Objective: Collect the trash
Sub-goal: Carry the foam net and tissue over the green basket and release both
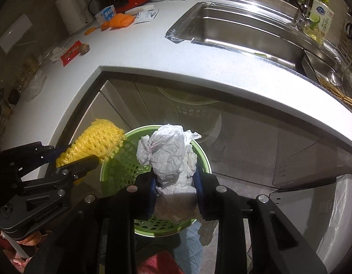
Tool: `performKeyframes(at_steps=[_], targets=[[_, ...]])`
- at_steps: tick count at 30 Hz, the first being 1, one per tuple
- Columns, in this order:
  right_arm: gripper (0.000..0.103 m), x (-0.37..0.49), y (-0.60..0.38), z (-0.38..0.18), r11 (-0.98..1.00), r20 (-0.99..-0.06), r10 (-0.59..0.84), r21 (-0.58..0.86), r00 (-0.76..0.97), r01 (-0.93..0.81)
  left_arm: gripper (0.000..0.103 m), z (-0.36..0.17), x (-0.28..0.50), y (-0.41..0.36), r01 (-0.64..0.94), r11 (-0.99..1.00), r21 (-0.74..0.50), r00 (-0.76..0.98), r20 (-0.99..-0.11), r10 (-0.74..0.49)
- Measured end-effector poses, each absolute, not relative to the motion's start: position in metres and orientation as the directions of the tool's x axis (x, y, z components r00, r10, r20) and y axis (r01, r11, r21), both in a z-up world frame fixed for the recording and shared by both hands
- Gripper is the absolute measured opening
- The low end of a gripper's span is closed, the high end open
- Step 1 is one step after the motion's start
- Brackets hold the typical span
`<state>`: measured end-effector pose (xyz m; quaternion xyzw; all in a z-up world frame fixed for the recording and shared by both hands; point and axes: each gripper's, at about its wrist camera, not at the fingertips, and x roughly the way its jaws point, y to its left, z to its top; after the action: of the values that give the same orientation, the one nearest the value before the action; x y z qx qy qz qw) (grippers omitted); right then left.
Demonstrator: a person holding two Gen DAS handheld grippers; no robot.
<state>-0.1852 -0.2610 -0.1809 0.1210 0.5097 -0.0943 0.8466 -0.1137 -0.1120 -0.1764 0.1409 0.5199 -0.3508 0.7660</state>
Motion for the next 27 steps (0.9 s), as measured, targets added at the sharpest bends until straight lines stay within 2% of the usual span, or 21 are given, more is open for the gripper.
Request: performKeyframes(at_steps=[3,7,11,22,24,26,27], targets=[[0.030,-0.183,-0.259,-0.180,0.957,-0.886,-0.029,0.109,0.463,0.269,0.040,-0.184,-0.114,-0.109,0.674,0.721,-0.164,0.187,-0.905,-0.381],[0.030,-0.180,-0.258,-0.179,0.962,-0.886,-0.026,0.104,0.464,0.252,0.056,-0.183,-0.114,-0.102,0.657,0.734,-0.169,0.193,-0.904,-0.381],[0.031,-0.176,-0.256,-0.178,0.966,-0.887,-0.024,0.099,0.462,0.241,0.063,-0.176,-0.114,-0.099,0.657,0.734,-0.169,0.210,-0.895,-0.394],[0.032,-0.162,-0.246,-0.183,0.974,-0.895,-0.013,0.089,0.445,0.208,0.071,-0.166,-0.095,-0.080,0.603,0.781,-0.164,0.265,-0.882,-0.390],[0.043,-0.158,-0.242,-0.184,0.976,-0.900,-0.015,0.080,0.436,0.200,0.071,-0.164,-0.091,-0.074,0.586,0.795,-0.155,0.285,-0.879,-0.381],[0.073,-0.156,-0.238,-0.185,0.977,-0.903,-0.028,0.065,0.429,0.202,0.072,-0.161,-0.086,-0.067,0.569,0.809,-0.149,0.303,-0.877,-0.374],[0.077,-0.155,-0.237,-0.184,0.978,-0.902,-0.037,0.057,0.430,0.202,0.073,-0.160,-0.084,-0.064,0.560,0.816,-0.144,0.313,-0.875,-0.369]])
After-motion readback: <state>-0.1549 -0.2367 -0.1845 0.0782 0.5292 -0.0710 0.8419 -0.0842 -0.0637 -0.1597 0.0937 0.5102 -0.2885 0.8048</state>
